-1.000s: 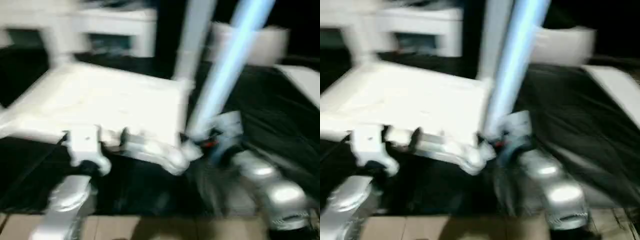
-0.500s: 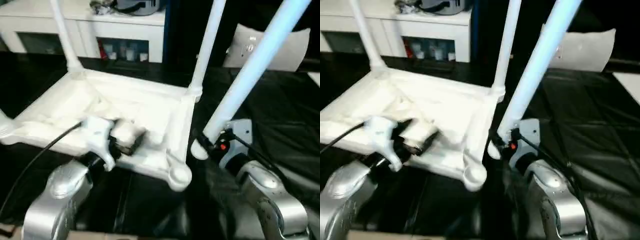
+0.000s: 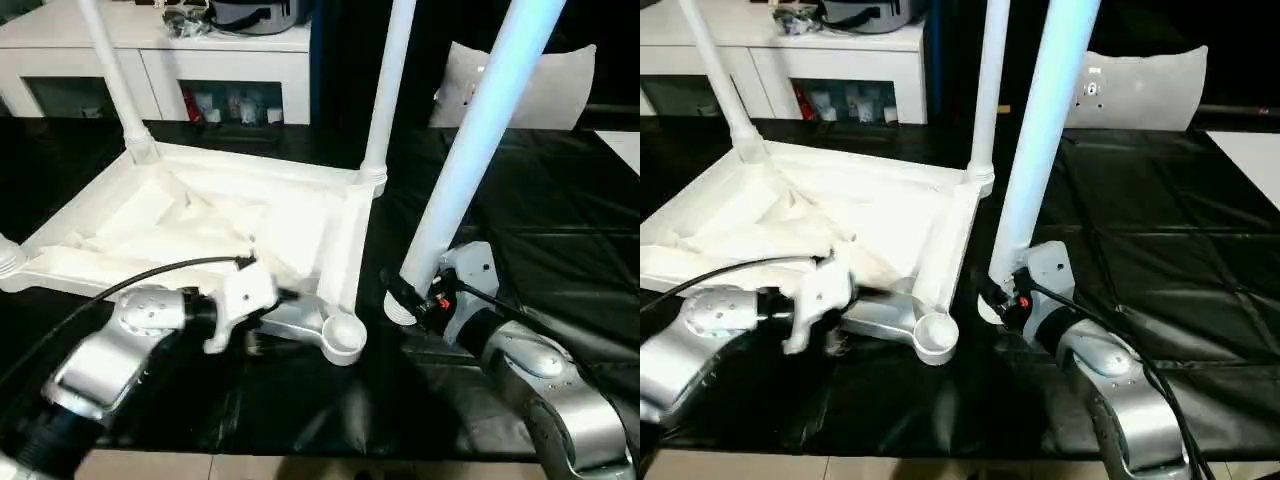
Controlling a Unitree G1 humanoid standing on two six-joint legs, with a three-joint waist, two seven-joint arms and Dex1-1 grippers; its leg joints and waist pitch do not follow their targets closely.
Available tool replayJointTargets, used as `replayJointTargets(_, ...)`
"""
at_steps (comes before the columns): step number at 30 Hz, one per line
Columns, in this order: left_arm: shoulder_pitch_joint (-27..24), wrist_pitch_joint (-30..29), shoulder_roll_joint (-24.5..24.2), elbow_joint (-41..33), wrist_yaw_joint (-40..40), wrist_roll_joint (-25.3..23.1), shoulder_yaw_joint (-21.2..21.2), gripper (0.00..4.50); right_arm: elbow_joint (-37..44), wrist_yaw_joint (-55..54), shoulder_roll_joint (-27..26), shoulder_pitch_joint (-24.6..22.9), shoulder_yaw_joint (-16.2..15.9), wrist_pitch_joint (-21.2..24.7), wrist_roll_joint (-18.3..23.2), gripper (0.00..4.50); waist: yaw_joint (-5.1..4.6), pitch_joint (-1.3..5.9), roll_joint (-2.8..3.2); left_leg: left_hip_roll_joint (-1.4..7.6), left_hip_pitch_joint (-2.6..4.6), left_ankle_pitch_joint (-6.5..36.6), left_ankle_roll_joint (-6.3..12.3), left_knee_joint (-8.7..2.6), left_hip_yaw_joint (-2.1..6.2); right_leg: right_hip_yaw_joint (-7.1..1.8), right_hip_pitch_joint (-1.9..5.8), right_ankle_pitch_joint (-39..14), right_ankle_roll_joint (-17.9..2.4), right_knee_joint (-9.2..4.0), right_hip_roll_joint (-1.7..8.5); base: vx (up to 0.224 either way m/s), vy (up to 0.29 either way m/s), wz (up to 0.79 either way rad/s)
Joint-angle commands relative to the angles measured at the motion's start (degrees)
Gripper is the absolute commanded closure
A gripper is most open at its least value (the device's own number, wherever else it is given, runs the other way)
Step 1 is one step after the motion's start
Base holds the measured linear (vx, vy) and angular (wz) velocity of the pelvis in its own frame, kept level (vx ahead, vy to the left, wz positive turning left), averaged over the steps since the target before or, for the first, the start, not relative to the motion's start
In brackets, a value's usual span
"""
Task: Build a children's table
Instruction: Move to table, then rotate table base
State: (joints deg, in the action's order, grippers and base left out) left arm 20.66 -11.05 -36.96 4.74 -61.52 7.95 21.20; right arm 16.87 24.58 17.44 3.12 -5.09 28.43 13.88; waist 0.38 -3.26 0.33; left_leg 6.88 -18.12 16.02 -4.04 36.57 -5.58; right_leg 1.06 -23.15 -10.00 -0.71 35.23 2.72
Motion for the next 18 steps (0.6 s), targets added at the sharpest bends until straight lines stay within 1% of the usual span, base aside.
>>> replayJointTargets(1,1.8,2.5,-0.4,2.0,-1.9,-1.0,0.6,1.06,0.0,1.0,0.5,1.0,-0.5,-1.3,0.1,2.60,0.18,3.03,-0.01,3.71,-1.43,4.2,1.63,-5.38,0.36,-2.79,3.22,-17.7,-9.6,-4.33,4.51,0.000,0.000,0.00)
replayJointTargets(2,3.0,3.3,-0.3,3.8,-3.2,-1.4,1.1,1.20,-0.3,1.3,0.7,1.1,-0.7,-1.8,0.0,2.60,0.21,2.96,0.16,3.67,-1.48,3.8,1.66,-5.39,0.33,-2.80,3.24,-16.9,-10.0,-4.33,4.51,0.000,0.000,0.00)
replayJointTargets(3,4.3,4.6,0.0,6.0,-4.7,-1.8,1.6,1.20,-0.5,1.7,0.8,1.1,-0.9,-2.1,-0.1,2.60,0.18,3.21,0.33,3.69,-1.44,2.5,1.42,-5.22,0.25,-2.73,3.41,-14.2,-11.0,-3.94,4.54,0.000,0.000,0.00)
replayJointTargets(4,5.0,5.2,0.1,7.0,-5.4,-2.0,1.8,1.28,-0.6,1.9,0.8,1.2,-1.1,-2.2,-0.1,2.60,0.14,3.11,0.14,3.53,-1.56,2.1,1.75,-5.28,0.16,-2.69,3.46,-14.0,-10.9,-4.26,4.44,0.000,0.000,0.00)
replayJointTargets(5,6.4,5.8,0.4,8.9,-7.2,-2.4,2.7,1.28,-0.5,2.3,0.7,1.2,-1.0,-2.1,0.1,2.60,0.17,3.32,0.15,3.60,-1.55,1.0,1.61,-5.13,0.16,-2.74,3.67,-12.3,-11.4,-3.84,4.57,0.000,0.000,0.00)
replayJointTargets(6,7.4,6.6,0.7,10.2,-8.4,-2.8,3.1,1.36,-0.3,2.7,0.5,1.1,-1.0,-1.8,0.6,2.60,0.21,3.36,0.35,3.55,-1.59,0.2,1.67,-5.10,0.16,-2.75,3.78,-11.4,-11.7,-3.83,4.61,0.000,0.000,0.00)
replayJointTargets(7,8.3,7.2,1.1,11.8,-9.9,-3.0,3.6,1.62,0.0,3.0,0.5,1.1,-1.0,-1.6,0.9,2.60,0.24,3.46,0.23,3.63,-1.72,-1.6,1.58,-5.06,0.19,-2.71,4.06,-9.0,-12.3,-3.61,4.70,0.000,0.000,0.00)
replayJointTargets(8,8.9,7.6,1.3,12.6,-10.8,-3.2,4.0,1.62,0.3,3.3,0.5,0.9,-0.9,-1.2,1.3,2.60,0.29,3.47,0.45,3.68,-1.71,-1.8,1.37,-5.04,0.21,-2.69,4.10,-8.3,-12.6,-3.50,4.74,0.000,0.000,0.00)
replayJointTargets(9,8.9,7.6,1.3,12.6,-10.8,-3.2,4.0,1.67,0.3,3.3,0.5,0.9,-0.9,-1.2,1.3,2.60,0.22,3.45,0.38,3.71,-1.69,-1.5,1.17,-5.07,0.14,-2.66,4.13,-7.9,-12.9,-3.53,4.70,0.000,0.000,0.00)
replayJointTargets(10,10.0,8.6,1.7,14.4,-12.2,-3.4,4.6,1.72,0.3,3.9,0.8,0.7,-0.9,-1.1,1.6,2.60,0.20,3.36,0.56,3.76,-1.72,-0.8,1.03,-5.14,0.16,-2.67,4.19,-8.1,-13.2,-3.67,4.75,0.000,0.000,0.00)
replayJointTargets(11,10.0,8.6,1.7,14.4,-12.2,-3.4,4.6,1.72,0.3,3.9,0.8,0.7,-0.9,-1.1,1.6,2.60,0.20,3.35,0.47,3.77,-1.71,-0.2,0.96,-5.16,0.14,-2.68,4.24,-8.6,-13.2,-3.68,4.77,0.000,0.000,0.00)
replayJointTargets(13,11.1,10.3,2.1,16.6,-13.7,-3.9,5.2,1.94,0.5,4.4,1.0,0.5,-1.0,-1.1,2.0,2.60,0.11,3.16,0.59,3.79,-1.73,2.1,0.49,-5.33,0.15,-2.77,4.30,-12.5,-12.6,-4.18,4.86,0.000,0.000,0.00)
replayJointTargets(14,11.5,10.7,2.3,17.4,-14.4,-4.1,5.4,2.08,0.5,4.7,1.2,0.4,-1.2,-1.1,2.1,2.60,0.12,3.15,0.58,3.83,-1.63,2.7,0.35,-5.36,0.12,-2.79,4.21,-13.6,-12.5,-4.21,4.83,0.000,0.000,0.00)
replayJointTargets(15,11.7,11.1,2.5,17.9,-14.6,-4.2,5.5,2.08,0.6,4.8,1.3,0.3,-1.3,-1.1,2.1,2.60,0.16,3.11,0.68,3.88,-1.57,3.5,0.17,-5.43,0.14,-2.81,4.11,-15.2,-12.1,-4.28,4.84,0.000,0.000,0.00)
replayJointTargets(16,12.0,12.1,2.8,18.8,-15.0,-4.4,5.5,2.25,0.7,5.0,1.2,0.2,-1.3,-1.1,2.1,2.60,0.16,3.06,0.55,3.91,-1.59,4.0,0.21,-5.50,0.12,-2.82,4.03,-16.4,-11.7,-4.51,4.80,0.000,0.000,0.00)
replayJointTargets(17,12.1,12.6,2.9,19.2,-15.2,-4.5,5.5,2.25,0.8,5.0,1.2,0.1,-1.3,-1.0,2.1,2.60,0.21,3.06,0.68,3.96,-1.56,4.1,0.15,-5.51,0.15,-2.85,3.99,-16.6,-11.6,-4.51,4.86,0.000,0.000,0.00)
replayJointTargets(18,12.2,13.0,3.1,19.6,-15.1,-4.7,5.5,2.35,0.8,5.0,1.0,0.1,-1.2,-1.2,2.1,2.60,0.16,3.05,0.54,4.07,-1.66,4.2,0.05,-5.58,0.14,-2.85,4.06,-16.9,-11.5,-4.51,4.91,0.000,0.000,0.00)
